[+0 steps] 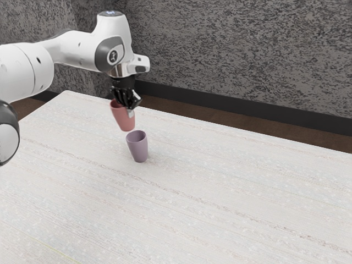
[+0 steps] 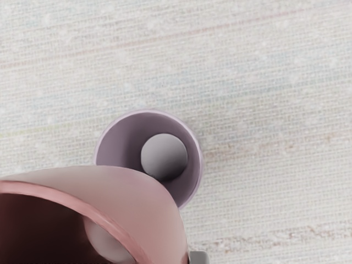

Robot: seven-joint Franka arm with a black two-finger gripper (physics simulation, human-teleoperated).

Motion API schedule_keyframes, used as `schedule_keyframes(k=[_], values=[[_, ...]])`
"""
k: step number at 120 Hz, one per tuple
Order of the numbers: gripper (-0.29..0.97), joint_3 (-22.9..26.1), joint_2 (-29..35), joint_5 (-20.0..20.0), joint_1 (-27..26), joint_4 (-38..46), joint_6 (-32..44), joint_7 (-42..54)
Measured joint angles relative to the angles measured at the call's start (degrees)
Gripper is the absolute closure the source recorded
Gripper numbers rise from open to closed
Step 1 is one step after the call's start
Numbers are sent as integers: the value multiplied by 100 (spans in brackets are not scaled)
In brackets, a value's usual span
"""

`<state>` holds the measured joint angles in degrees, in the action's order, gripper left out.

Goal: Place the left cup onto the right cup

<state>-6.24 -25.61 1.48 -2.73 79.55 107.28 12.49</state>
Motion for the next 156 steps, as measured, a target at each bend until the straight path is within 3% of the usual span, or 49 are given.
schedule_keyframes(k=[156], values=[[78,9,-815,-39,-18,-429,238,-19]])
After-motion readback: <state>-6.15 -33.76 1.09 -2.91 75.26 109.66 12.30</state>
